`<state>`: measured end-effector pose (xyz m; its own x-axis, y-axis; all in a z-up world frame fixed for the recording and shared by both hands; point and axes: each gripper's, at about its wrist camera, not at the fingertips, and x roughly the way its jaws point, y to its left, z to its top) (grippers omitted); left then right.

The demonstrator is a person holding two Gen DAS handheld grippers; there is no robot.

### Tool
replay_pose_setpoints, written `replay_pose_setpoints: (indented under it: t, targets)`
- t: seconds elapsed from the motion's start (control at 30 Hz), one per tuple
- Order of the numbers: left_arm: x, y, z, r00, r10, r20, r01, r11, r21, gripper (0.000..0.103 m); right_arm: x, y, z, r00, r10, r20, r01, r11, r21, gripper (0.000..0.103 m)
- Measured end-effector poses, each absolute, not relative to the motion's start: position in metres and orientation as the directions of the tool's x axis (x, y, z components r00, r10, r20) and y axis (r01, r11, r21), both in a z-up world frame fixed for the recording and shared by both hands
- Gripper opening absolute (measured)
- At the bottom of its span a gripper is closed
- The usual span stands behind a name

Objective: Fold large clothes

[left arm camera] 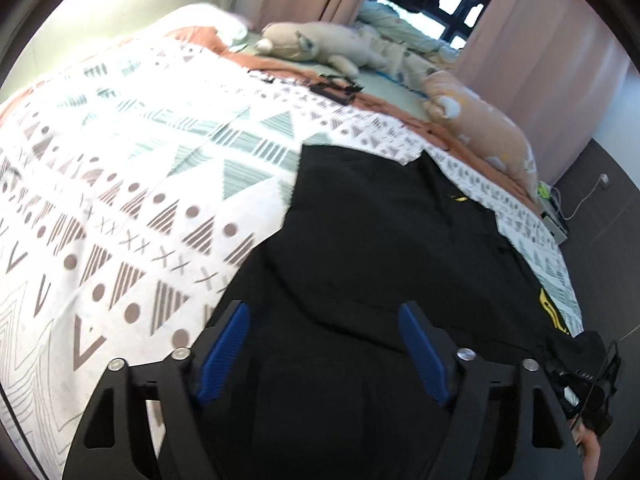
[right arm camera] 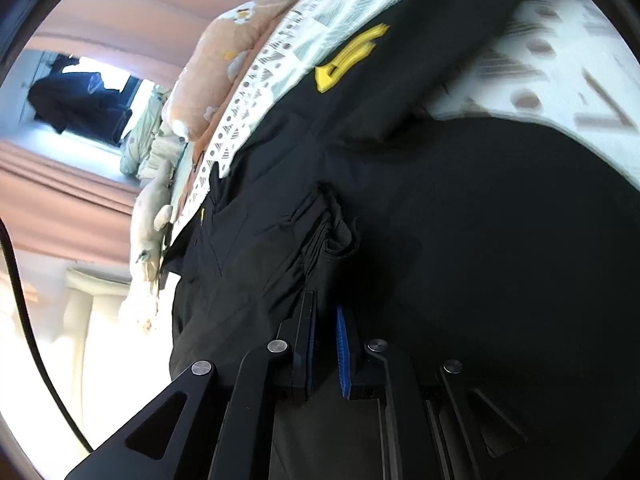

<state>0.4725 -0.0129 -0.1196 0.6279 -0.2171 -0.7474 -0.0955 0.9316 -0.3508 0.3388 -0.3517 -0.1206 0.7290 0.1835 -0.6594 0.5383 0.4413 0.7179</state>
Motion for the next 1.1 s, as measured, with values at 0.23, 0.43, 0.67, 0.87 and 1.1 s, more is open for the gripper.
replay_pose_setpoints:
  t: [0.23, 0.43, 0.67, 0.87, 1.1]
  targets:
    - [0.483, 0.009, -0.136, 0.598, -0.199, -0.776, -0.147, 0.925, -0.350, 0.062, 0.387, -0.357, -0.097, 0.687, 0.154, -0.711, 0.465, 0.659, 0.592, 0.010]
    - [0.485, 0.011, -0.143, 0.581, -0.210, -0.786, -0.161, 0.917, -0.364, 0.062, 0.416, -0.366, -0.079, 0.669, 0.168, -0.724, 0.382, 0.758, 0.529, 0.010]
    - [0.492, 0.009, -0.147, 0.569, -0.181, -0.802, -0.172, 0.928, -0.331, 0.062, 0.445, -0.378, -0.090, 0.612, 0.204, -0.764, 0.358, 0.790, 0.498, 0.011]
    - [0.495, 0.006, -0.149, 0.572, -0.169, -0.802, -0.173, 0.932, -0.320, 0.062, 0.460, -0.387, -0.100, 0.583, 0.247, -0.774, 0.305, 0.817, 0.490, 0.012]
    - [0.498, -0.001, -0.149, 0.572, -0.173, -0.802, -0.173, 0.930, -0.323, 0.062, 0.466, -0.390, -0.109, 0.530, 0.176, -0.830, 0.348, 0.847, 0.402, 0.017]
